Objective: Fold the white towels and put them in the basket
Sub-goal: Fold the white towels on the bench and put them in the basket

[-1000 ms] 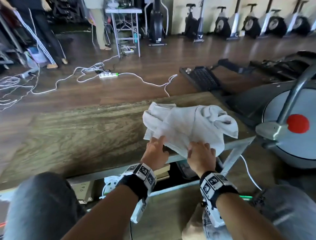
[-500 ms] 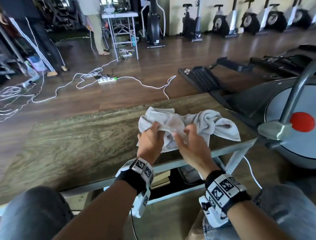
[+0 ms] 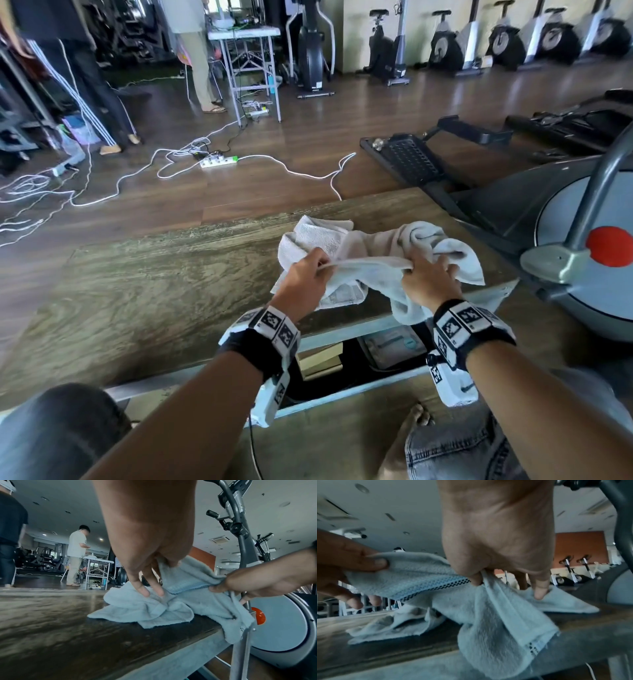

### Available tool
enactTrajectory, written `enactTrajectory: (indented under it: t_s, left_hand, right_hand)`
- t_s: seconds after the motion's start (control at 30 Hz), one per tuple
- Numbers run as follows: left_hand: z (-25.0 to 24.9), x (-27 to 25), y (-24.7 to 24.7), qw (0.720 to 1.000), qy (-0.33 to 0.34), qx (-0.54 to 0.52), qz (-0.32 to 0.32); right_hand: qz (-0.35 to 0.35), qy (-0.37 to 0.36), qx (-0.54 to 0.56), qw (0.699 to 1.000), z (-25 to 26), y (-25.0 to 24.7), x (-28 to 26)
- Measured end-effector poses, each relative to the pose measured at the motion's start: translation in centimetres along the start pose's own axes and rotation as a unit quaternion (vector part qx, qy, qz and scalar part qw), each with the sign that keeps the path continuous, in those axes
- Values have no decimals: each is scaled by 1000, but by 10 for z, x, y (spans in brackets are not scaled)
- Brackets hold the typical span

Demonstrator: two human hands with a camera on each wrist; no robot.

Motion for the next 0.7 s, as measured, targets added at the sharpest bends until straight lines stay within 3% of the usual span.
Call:
enactTrajectory:
  t_s: [0.1,0.23,0.3,0.37,0.43,0.5,0.6,0.7]
  left_hand:
    - [-3,-2,15,999,-6,4,39]
    - [-2,4,26,998,-32,12,62]
    - [-2,9,28,997,-39,5,69]
    - [-10,17,23,997,-43,-8,60]
    - [-23,32,10,999,-48,-19,15]
    - [-36,53,-16,995,-41,-35,-78]
    - [-59,69,-72,968,-23,-124,-215]
    - [-81,61,-131,945,21,-147,-293]
  right_hand:
    - [18,42,8,999,-4,13,4]
    - [44,20,-5,999,-12,29,17]
    - [3,10,42,999,-8,25,19]
    - [-25,17,162,986,6,14,17]
    - [-47,51,316,946,25,-3,17]
    - [-59,66,445,891,57,-28,16]
    - [-45,22,566,823,125,-73,9]
    - [-11,-47,582,812,192,-109,-11]
Point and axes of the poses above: each hand's wrist, its own x-axis towards the middle knuckle, its own y-axis out of the palm, z = x × y, the point moved 2 cm from there along x, towards the middle knuckle, and after that the axes turned 12 degrees about -z, right-handed, at the moved point
